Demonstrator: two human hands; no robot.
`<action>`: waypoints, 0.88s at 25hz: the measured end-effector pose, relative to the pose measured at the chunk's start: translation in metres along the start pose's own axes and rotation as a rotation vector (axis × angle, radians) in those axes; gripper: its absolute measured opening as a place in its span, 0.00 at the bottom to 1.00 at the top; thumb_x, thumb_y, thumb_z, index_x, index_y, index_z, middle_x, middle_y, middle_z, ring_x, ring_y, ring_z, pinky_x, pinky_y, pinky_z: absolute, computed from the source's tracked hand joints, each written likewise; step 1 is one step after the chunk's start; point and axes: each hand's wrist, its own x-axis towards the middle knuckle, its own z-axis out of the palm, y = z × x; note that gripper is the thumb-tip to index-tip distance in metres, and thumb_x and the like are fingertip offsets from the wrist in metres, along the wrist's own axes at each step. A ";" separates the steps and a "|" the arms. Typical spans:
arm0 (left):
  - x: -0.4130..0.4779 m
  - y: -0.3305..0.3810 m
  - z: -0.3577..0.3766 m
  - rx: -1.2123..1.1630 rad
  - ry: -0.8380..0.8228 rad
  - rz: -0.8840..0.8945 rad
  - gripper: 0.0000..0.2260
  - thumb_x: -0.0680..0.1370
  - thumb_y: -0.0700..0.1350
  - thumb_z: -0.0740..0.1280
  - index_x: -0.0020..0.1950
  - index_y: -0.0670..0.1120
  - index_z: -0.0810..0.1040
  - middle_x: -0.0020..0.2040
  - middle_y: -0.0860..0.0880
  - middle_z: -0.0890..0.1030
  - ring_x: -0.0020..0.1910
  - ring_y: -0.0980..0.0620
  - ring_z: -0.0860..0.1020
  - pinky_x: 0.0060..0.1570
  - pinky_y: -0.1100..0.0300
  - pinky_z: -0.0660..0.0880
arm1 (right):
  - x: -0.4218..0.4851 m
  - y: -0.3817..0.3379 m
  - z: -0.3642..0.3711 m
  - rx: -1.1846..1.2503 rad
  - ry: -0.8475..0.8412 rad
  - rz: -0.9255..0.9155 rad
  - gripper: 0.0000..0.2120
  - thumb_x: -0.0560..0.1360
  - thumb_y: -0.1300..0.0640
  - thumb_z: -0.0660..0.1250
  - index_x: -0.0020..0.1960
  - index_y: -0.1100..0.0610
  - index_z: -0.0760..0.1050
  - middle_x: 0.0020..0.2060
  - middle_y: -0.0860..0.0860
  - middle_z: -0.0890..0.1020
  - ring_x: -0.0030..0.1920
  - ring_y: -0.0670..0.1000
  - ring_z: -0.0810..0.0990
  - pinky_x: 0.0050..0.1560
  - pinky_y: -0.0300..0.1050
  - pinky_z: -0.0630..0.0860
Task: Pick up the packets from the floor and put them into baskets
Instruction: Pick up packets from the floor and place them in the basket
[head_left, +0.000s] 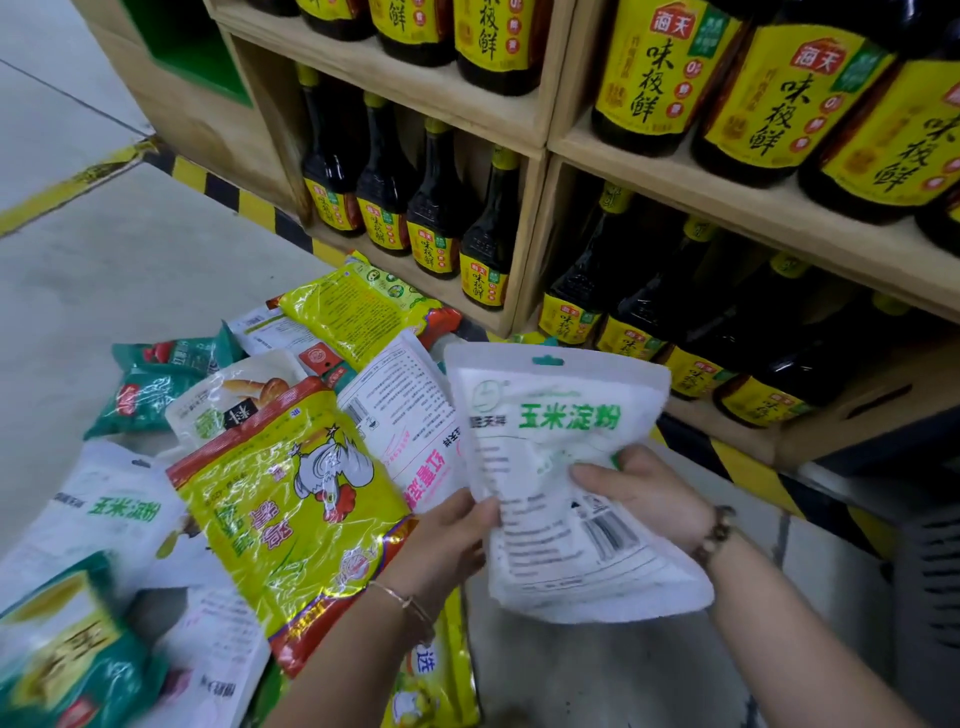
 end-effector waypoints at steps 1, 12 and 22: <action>-0.006 0.001 -0.005 -0.088 -0.082 0.014 0.31 0.56 0.54 0.80 0.55 0.42 0.81 0.51 0.45 0.83 0.47 0.48 0.83 0.45 0.55 0.80 | 0.006 0.004 0.011 -0.030 -0.030 0.033 0.20 0.68 0.64 0.65 0.60 0.63 0.73 0.53 0.57 0.82 0.51 0.56 0.82 0.49 0.49 0.80; -0.049 0.005 -0.047 -0.368 0.305 0.139 0.17 0.67 0.42 0.66 0.54 0.39 0.78 0.44 0.38 0.84 0.38 0.41 0.83 0.36 0.46 0.81 | 0.077 0.030 0.088 -0.697 -0.128 0.083 0.13 0.71 0.41 0.67 0.48 0.49 0.78 0.49 0.47 0.83 0.50 0.49 0.81 0.55 0.50 0.77; -0.050 -0.003 -0.075 -0.345 0.630 0.124 0.07 0.74 0.42 0.68 0.49 0.40 0.80 0.42 0.38 0.84 0.37 0.40 0.83 0.39 0.45 0.79 | 0.152 0.041 0.108 -1.105 0.471 0.108 0.33 0.67 0.36 0.67 0.62 0.55 0.65 0.57 0.54 0.77 0.56 0.58 0.77 0.53 0.54 0.76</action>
